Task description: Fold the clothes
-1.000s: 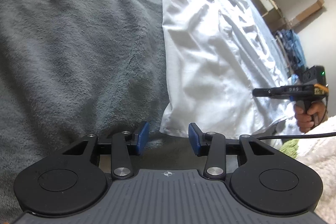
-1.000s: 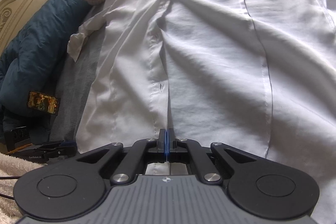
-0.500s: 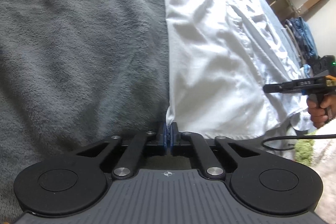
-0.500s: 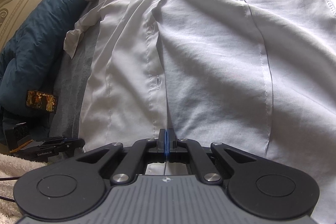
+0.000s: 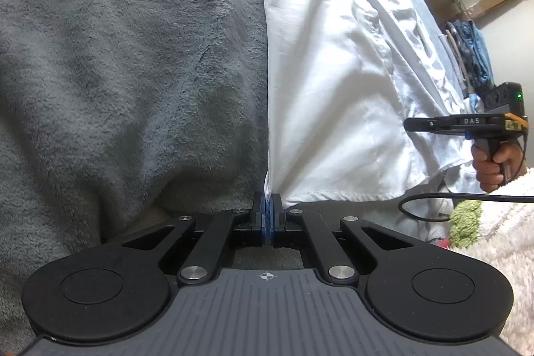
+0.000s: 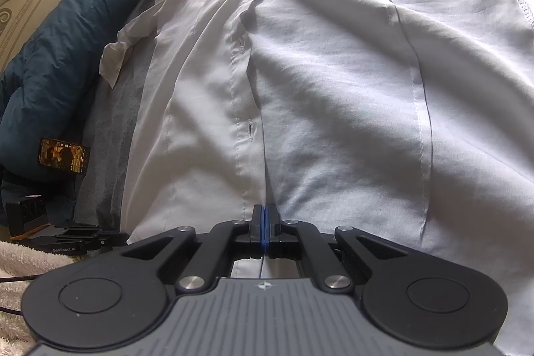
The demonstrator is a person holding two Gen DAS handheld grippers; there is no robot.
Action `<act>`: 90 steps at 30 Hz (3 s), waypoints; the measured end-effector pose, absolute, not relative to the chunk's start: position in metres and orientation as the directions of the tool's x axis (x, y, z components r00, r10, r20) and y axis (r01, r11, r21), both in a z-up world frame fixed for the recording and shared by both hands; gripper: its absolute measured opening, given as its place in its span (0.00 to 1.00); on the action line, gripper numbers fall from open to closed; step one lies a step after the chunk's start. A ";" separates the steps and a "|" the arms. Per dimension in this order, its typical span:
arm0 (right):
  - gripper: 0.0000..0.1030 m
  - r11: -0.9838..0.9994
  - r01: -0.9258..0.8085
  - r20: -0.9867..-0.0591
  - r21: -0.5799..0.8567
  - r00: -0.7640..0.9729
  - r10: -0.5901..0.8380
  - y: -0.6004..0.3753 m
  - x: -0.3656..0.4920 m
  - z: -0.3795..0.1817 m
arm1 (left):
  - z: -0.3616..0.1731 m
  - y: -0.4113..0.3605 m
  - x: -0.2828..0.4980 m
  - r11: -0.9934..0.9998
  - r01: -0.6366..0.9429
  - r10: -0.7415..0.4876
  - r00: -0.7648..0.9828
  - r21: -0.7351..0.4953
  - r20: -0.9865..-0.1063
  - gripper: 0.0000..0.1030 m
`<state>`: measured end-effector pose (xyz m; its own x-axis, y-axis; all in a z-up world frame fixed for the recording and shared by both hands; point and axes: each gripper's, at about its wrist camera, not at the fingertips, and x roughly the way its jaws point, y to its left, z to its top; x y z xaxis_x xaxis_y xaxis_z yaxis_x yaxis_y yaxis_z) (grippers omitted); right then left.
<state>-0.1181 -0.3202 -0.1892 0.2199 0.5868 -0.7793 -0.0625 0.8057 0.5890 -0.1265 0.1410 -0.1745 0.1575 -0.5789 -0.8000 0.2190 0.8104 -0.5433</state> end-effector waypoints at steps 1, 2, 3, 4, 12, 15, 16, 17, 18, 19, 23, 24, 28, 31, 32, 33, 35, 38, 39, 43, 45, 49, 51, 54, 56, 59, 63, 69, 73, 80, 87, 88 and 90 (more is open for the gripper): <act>0.00 0.806 -0.062 -0.780 0.589 0.219 0.587 -0.320 -0.118 -0.189 | -0.175 0.142 -0.127 0.808 0.213 -0.583 0.157 -0.549 -0.797 0.00; 0.00 0.806 -0.062 -0.780 0.589 0.218 0.587 -0.320 -0.117 -0.190 | -0.175 0.142 -0.127 0.807 0.207 -0.585 0.155 -0.553 -0.796 0.00; 0.00 0.805 -0.059 -0.780 0.590 0.218 0.587 -0.321 -0.117 -0.190 | -0.175 0.142 -0.127 0.806 0.203 -0.587 0.153 -0.556 -0.795 0.00; 0.00 0.805 -0.058 -0.779 0.591 0.217 0.588 -0.321 -0.117 -0.190 | -0.176 0.142 -0.127 0.805 0.200 -0.588 0.152 -0.558 -0.794 0.00; 0.00 0.798 -0.042 -0.775 0.601 0.215 0.594 -0.323 -0.118 -0.191 | -0.181 0.140 -0.124 0.813 0.190 -0.577 0.135 -0.550 -0.806 0.01; 0.00 0.802 -0.048 -0.778 0.595 0.215 0.590 -0.321 -0.119 -0.190 | -0.181 0.140 -0.124 0.819 0.201 -0.567 0.136 -0.537 -0.813 0.03; 0.00 0.804 -0.051 -0.780 0.592 0.215 0.588 -0.321 -0.119 -0.189 | -0.180 0.139 -0.125 0.822 0.204 -0.561 0.137 -0.531 -0.816 0.03; 0.00 0.806 -0.052 -0.781 0.590 0.215 0.586 -0.320 -0.119 -0.189 | -0.179 0.139 -0.125 0.827 0.207 -0.554 0.138 -0.523 -0.821 0.06; 0.01 0.805 -0.049 -0.781 0.591 0.214 0.586 -0.321 -0.119 -0.189 | -0.178 0.139 -0.125 0.831 0.211 -0.547 0.138 -0.515 -0.826 0.10; 0.01 0.805 -0.044 -0.781 0.592 0.213 0.586 -0.321 -0.119 -0.189 | -0.177 0.139 -0.126 0.834 0.214 -0.541 0.141 -0.508 -0.829 0.12; 0.03 0.804 -0.044 -0.783 0.592 0.205 0.588 -0.321 -0.119 -0.185 | -0.170 0.146 -0.128 0.850 0.205 -0.520 0.171 -0.486 -0.837 0.25; 0.06 0.805 -0.049 -0.784 0.591 0.203 0.587 -0.322 -0.119 -0.183 | -0.168 0.149 -0.128 0.854 0.198 -0.515 0.180 -0.482 -0.838 0.28; 0.27 0.810 -0.071 -0.787 0.582 0.200 0.583 -0.322 -0.119 -0.175 | -0.159 0.160 -0.127 0.869 0.166 -0.493 0.219 -0.466 -0.842 0.35; 0.35 0.818 -0.104 -0.792 0.565 0.209 0.574 -0.322 -0.120 -0.165 | -0.153 0.168 -0.127 0.880 0.142 -0.476 0.247 -0.454 -0.844 0.35; 0.35 0.820 -0.112 -0.793 0.562 0.210 0.572 -0.323 -0.119 -0.162 | -0.151 0.171 -0.127 0.883 0.133 -0.470 0.257 -0.450 -0.845 0.35; 0.36 0.820 -0.118 -0.792 0.560 0.213 0.571 -0.324 -0.119 -0.160 | -0.149 0.174 -0.127 0.886 0.125 -0.464 0.266 -0.447 -0.845 0.35; 0.36 0.818 -0.119 -0.785 0.563 0.229 0.575 -0.328 -0.118 -0.154 | -0.143 0.177 -0.124 0.891 0.117 -0.453 0.292 -0.439 -0.842 0.35; 0.36 0.814 -0.116 -0.772 0.570 0.265 0.578 -0.335 -0.115 -0.145 | -0.135 0.179 -0.117 0.894 0.105 -0.444 0.336 -0.436 -0.830 0.35; 0.36 0.815 -0.115 -0.767 0.569 0.283 0.575 -0.337 -0.113 -0.141 | -0.132 0.179 -0.114 0.895 0.100 -0.441 0.351 -0.435 -0.826 0.35; 0.36 0.826 -0.105 -0.754 0.553 0.359 0.550 -0.344 -0.101 -0.124 | -0.119 0.179 -0.093 0.886 0.105 -0.453 0.402 -0.452 -0.795 0.35; 0.36 0.833 -0.107 -0.743 0.543 0.400 0.536 -0.344 -0.092 -0.114 | -0.113 0.173 -0.078 0.887 0.118 -0.451 0.428 -0.446 -0.783 0.35; 0.36 0.844 -0.112 -0.723 0.525 0.464 0.512 -0.341 -0.064 -0.098 | -0.106 0.149 -0.042 0.892 0.143 -0.443 0.471 -0.429 -0.763 0.35; 0.36 0.850 -0.106 -0.723 0.516 0.478 0.499 -0.336 -0.043 -0.093 | -0.103 0.138 -0.023 0.894 0.155 -0.439 0.493 -0.420 -0.752 0.35; 0.36 0.859 -0.098 -0.723 0.502 0.498 0.479 -0.327 -0.012 -0.087 | -0.102 0.123 0.005 0.894 0.151 -0.435 0.515 -0.422 -0.739 0.35; 0.36 0.865 -0.096 -0.723 0.492 0.508 0.468 -0.319 0.010 -0.085 | -0.104 0.116 0.023 0.893 0.140 -0.434 0.524 -0.429 -0.733 0.35; 0.36 0.873 -0.107 -0.714 0.477 0.532 0.455 -0.307 0.041 -0.083 | -0.110 0.107 0.048 0.892 0.114 -0.425 0.535 -0.437 -0.730 0.35; 0.36 0.875 -0.108 -0.707 0.472 0.547 0.449 -0.295 0.082 -0.092 | -0.115 0.104 0.081 0.893 0.080 -0.408 0.563 -0.443 -0.719 0.35; 0.36 0.883 -0.080 -0.709 0.462 0.565 0.422 -0.280 0.149 -0.113 | -0.120 0.097 0.129 0.895 0.073 -0.392 0.598 -0.440 -0.699 0.35; 0.36 0.880 -0.039 -0.712 0.473 0.571 0.408 -0.277 0.193 -0.125 | -0.127 0.086 0.159 0.910 0.094 -0.374 0.606 -0.404 -0.702 0.35; 0.36 0.939 -0.039 -0.689 0.342 0.669 0.279 -0.284 0.236 -0.116 | -0.145 0.077 0.187 0.926 0.120 -0.355 0.605 -0.358 -0.713 0.35; 0.36 0.962 0.108 -0.741 0.252 0.661 0.120 -0.339 0.287 -0.121 | -0.159 0.078 0.197 0.930 0.133 -0.350 0.601 -0.342 -0.719 0.36; 0.36 0.966 0.131 -0.753 0.224 0.652 0.086 -0.346 0.289 -0.124 | -0.159 0.077 0.197 0.931 0.136 -0.349 0.601 -0.338 -0.719 0.36; 0.36 0.968 0.173 -0.771 0.184 0.636 0.033 -0.360 0.290 -0.130 | -0.159 0.076 0.197 0.932 0.139 -0.347 0.601 -0.334 -0.720 0.36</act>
<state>0.2897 -0.3605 -0.1298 0.6360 0.0330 -0.7710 0.1726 0.9677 0.1838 0.1973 0.0764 -0.1592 0.6014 -0.3469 -0.7197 0.1387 0.9325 -0.3335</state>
